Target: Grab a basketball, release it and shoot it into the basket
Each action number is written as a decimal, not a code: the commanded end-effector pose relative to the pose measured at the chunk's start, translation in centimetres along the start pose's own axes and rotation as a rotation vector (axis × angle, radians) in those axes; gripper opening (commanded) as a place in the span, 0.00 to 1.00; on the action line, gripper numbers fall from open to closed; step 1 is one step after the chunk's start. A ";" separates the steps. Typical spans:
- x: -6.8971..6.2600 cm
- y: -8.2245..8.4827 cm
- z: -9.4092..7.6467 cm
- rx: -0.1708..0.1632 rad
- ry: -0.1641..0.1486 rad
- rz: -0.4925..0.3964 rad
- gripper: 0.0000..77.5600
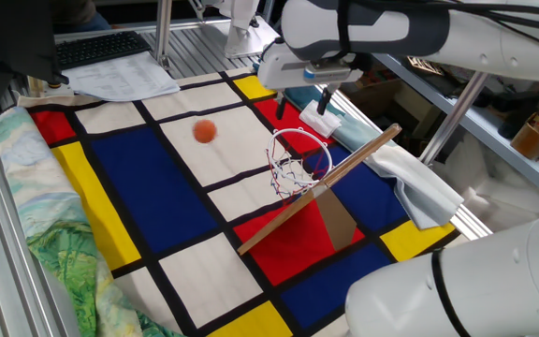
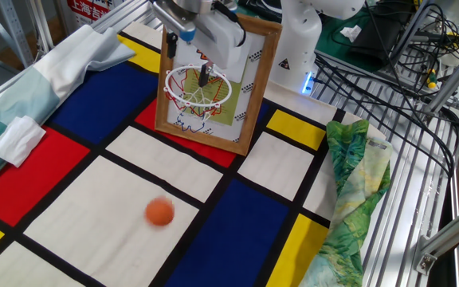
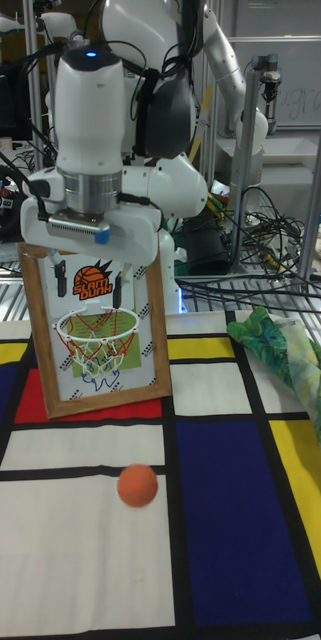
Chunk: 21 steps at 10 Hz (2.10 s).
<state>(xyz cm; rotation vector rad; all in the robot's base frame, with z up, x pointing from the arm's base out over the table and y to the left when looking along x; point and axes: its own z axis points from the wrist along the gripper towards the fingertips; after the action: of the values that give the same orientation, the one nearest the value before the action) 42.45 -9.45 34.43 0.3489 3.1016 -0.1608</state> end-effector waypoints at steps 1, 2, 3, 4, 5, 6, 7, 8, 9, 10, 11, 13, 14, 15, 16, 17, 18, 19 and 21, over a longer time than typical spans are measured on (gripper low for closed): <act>-1.0 0.2 -0.6 0.005 -0.003 -0.002 1.00; -1.5 0.2 -0.8 0.007 -0.003 -0.010 1.00; -1.9 0.3 -1.0 0.007 -0.002 -0.020 1.00; -2.5 0.3 -1.3 0.000 -0.005 -0.048 1.00; -3.0 0.3 -1.6 -0.007 -0.014 -0.093 1.00; -3.7 0.4 -1.9 -0.017 -0.019 -0.150 1.00; -4.8 0.4 -2.4 -0.015 -0.021 -0.194 1.00; -6.0 0.3 -3.0 -0.012 -0.020 -0.222 1.00; -6.4 0.2 -3.3 -0.011 -0.018 -0.232 1.00; -8.2 0.0 -3.8 -0.010 -0.008 -0.272 1.00; -8.5 0.0 -3.8 -0.012 -0.002 -0.275 1.00; -8.8 0.1 -3.7 -0.010 0.006 -0.247 1.00; -8.8 0.1 -3.7 -0.010 0.011 -0.237 1.00; -8.8 0.1 -3.7 -0.009 0.016 -0.226 1.00; -8.8 0.1 -3.7 -0.006 0.023 -0.219 1.00; -8.8 0.1 -3.7 -0.005 0.037 -0.221 1.00; -8.8 0.1 -3.7 -0.004 0.038 -0.227 1.00; -8.8 0.1 -3.7 -0.004 0.038 -0.235 1.00; -8.8 0.2 -3.7 -0.005 0.038 -0.292 1.00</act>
<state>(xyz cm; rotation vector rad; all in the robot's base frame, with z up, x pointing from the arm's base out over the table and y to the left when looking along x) 51.03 -10.86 38.21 -0.0256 3.1732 -0.1507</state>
